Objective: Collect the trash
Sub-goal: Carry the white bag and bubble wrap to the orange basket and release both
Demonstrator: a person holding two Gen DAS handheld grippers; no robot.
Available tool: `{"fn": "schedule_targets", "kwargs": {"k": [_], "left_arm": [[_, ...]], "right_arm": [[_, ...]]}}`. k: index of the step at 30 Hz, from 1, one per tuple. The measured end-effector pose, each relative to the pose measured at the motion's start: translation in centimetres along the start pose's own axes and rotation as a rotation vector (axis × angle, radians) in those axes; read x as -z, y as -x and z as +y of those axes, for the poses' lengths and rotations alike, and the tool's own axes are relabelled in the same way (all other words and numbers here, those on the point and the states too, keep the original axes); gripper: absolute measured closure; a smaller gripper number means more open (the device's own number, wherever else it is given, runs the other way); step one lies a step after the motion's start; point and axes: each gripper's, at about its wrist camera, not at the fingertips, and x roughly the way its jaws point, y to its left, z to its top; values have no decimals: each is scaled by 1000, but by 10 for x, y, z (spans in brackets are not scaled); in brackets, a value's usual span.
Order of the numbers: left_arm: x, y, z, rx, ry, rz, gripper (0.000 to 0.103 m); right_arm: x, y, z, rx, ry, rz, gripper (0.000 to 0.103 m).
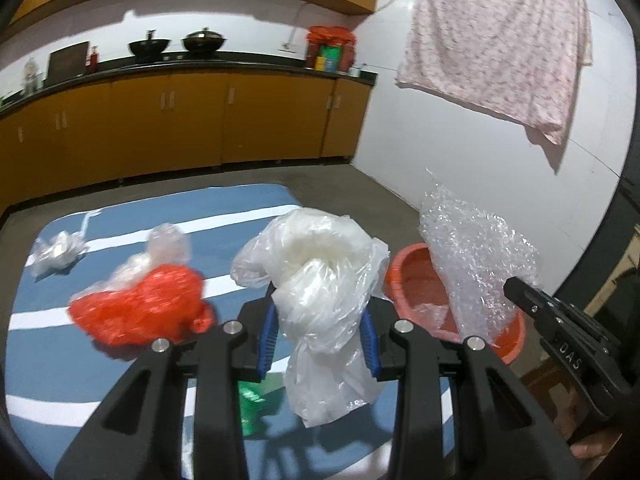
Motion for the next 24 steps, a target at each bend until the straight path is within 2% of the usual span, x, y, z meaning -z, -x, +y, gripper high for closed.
{"fn": "schedule_targets", "kwargs": {"k": [13, 24], "left_arm": [[-4, -63, -84, 144, -95, 69, 68], [-2, -118, -137, 242, -156, 129, 68]], "right_arm": [[-6, 2, -67, 114, -88, -23, 98], [-5, -13, -106, 138, -142, -14, 98]]}}
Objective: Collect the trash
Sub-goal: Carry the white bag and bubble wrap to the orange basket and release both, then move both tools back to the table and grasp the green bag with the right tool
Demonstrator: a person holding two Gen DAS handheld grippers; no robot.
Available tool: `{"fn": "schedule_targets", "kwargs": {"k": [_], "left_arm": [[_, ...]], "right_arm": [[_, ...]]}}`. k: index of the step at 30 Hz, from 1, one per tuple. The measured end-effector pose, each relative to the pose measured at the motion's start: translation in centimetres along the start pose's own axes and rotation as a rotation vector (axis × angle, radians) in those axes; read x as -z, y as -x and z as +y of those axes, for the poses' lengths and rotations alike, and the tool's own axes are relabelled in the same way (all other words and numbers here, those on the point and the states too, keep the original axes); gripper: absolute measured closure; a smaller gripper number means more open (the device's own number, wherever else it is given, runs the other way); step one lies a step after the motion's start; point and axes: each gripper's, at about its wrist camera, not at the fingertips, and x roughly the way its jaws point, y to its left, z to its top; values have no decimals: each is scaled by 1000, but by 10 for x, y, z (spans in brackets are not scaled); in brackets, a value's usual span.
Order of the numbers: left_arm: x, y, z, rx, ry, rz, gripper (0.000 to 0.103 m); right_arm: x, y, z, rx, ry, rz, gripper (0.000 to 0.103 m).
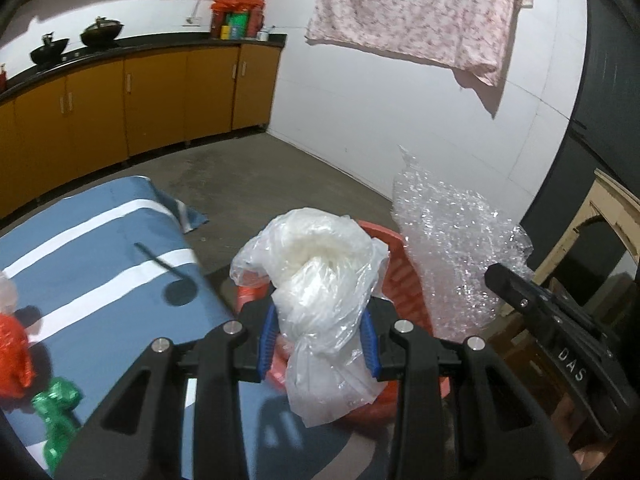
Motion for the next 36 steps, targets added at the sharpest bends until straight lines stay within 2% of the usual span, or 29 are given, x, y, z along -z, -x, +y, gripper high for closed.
{"fn": "schedule_targets", "kwargs": {"k": [5, 7, 8, 9, 11, 13, 18, 19, 20, 21, 29, 33, 36], "left_arm": [[-3, -24, -9, 12, -1, 27, 62], [-2, -30, -6, 8, 6, 38, 52], [0, -31, -4, 2, 12, 43, 50], [1, -32, -1, -1, 18, 46, 47], [6, -32, 7, -9, 37, 55, 44], [9, -30, 16, -3, 63, 56, 40], [10, -20, 29, -9, 95, 50, 37], [11, -17, 30, -11, 98, 46, 36], [11, -13, 33, -16, 101, 40, 35], [11, -8, 36, -25, 105, 31, 33], [22, 46, 73, -123, 162, -40, 24], [35, 82, 95, -218, 172, -85, 21], [48, 109, 115, -297, 194, -112, 19]], "right_arm": [[-3, -8, -7, -19, -9, 3, 97], [-2, -10, -10, -23, -16, 9, 94], [-1, -11, -12, -20, -22, 13, 86], [1, -11, -14, -17, -27, 13, 72], [5, -9, -17, -7, -47, 10, 62], [8, -9, -19, 3, -56, 16, 62], [13, -7, -22, 28, -76, 37, 61], [13, -5, -21, 35, -73, 37, 59], [13, -4, -21, 41, -72, 34, 51], [13, -1, -20, 48, -70, 26, 47], [15, 4, 5, 8, -33, 31, 39], [19, 6, 32, -42, 21, 38, 32], [24, 7, 60, -101, 69, 53, 31]]}}
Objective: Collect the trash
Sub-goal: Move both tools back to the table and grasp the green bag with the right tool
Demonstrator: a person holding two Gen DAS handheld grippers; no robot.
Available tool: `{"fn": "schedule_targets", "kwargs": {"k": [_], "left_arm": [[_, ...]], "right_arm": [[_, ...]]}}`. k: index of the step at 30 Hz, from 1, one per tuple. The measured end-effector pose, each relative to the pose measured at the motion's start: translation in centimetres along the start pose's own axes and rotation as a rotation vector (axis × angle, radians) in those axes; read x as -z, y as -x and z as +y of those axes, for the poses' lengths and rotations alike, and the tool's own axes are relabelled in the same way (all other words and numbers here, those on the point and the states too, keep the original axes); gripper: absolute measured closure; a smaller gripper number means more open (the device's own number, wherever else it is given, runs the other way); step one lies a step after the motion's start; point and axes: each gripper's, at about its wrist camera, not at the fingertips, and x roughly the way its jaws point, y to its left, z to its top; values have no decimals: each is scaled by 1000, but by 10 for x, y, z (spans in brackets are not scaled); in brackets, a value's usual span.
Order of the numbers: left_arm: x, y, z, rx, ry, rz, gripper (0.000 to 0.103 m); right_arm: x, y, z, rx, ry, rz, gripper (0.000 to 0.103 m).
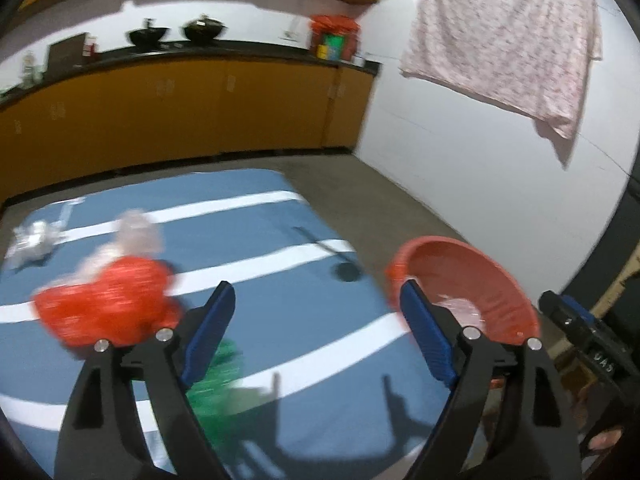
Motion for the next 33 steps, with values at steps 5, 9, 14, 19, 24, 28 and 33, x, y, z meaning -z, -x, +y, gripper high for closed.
{"fn": "schedule_targets", "kwargs": {"k": [5, 9, 14, 19, 24, 28, 33], "left_arm": [[13, 33, 57, -137, 33, -34, 17], [30, 61, 107, -286, 57, -53, 16], [53, 91, 162, -411, 137, -45, 16], [67, 115, 200, -479, 216, -48, 15], [71, 128, 219, -502, 241, -54, 14], [73, 128, 225, -500, 252, -53, 14], [74, 122, 224, -486, 250, -43, 14]], "right_arm": [[6, -7, 53, -100, 85, 34, 29], [14, -15, 98, -180, 145, 70, 29], [30, -27, 149, -249, 221, 114, 29], [51, -47, 196, -260, 314, 159, 29], [64, -70, 219, -234, 338, 213, 30], [71, -88, 223, -210, 336, 265, 33], [79, -100, 226, -201, 356, 311, 49]]}}
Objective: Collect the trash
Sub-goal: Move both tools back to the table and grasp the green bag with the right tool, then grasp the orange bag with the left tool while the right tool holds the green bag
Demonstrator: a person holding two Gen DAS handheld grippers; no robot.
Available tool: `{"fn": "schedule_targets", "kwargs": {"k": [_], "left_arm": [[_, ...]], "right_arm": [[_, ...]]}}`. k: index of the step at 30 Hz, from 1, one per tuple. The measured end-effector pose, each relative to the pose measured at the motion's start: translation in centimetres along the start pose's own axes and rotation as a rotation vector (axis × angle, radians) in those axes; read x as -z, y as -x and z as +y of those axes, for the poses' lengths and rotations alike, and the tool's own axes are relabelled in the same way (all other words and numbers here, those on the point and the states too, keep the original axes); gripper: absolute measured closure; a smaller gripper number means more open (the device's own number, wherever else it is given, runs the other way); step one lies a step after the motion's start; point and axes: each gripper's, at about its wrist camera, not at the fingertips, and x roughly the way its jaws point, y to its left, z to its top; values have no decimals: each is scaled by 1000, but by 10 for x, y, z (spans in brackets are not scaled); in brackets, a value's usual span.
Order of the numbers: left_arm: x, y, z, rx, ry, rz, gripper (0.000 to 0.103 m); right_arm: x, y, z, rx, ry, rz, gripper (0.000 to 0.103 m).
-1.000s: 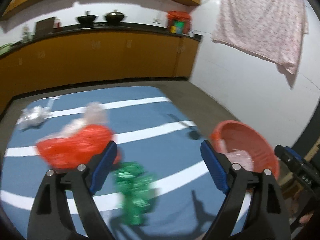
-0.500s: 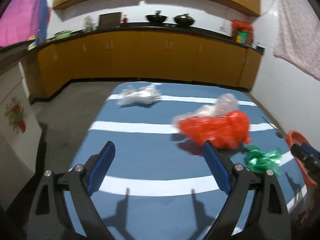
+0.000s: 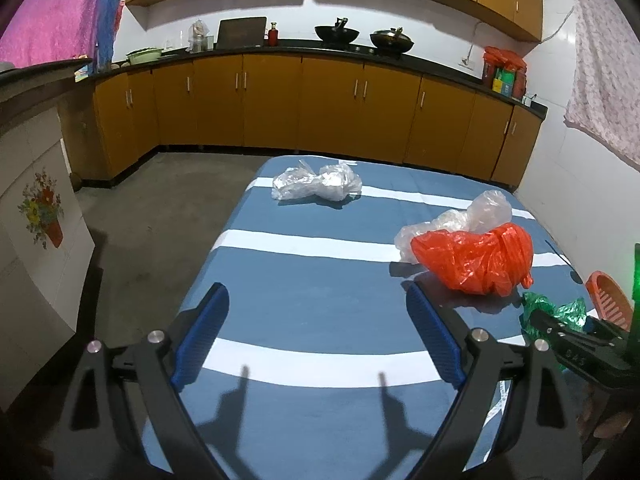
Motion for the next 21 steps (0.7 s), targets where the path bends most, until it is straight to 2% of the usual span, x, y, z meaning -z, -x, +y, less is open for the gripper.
{"fn": "schedule_targets", "kwargs": {"k": [1, 3, 5, 9, 13, 21], "left_arm": [[0, -1, -1, 4, -3, 2, 14], [1, -3, -6, 13, -10, 5, 14], [0, -4, -12, 24, -19, 6, 14], [-3, -8, -30, 64, -54, 2, 14], [-7, -13, -58, 113, -100, -3, 10], [-27, -42, -129, 190, -279, -35, 5]], "right_arm": [[0, -2, 0, -7, -1, 10, 51], [1, -4, -2, -17, -6, 21, 62], [1, -4, -2, -17, 1, 28, 67], [3, 0, -6, 5, 20, 18, 68], [8, 6, -27, 38, -11, 12, 68], [15, 22, -80, 79, -131, 2, 68]]}}
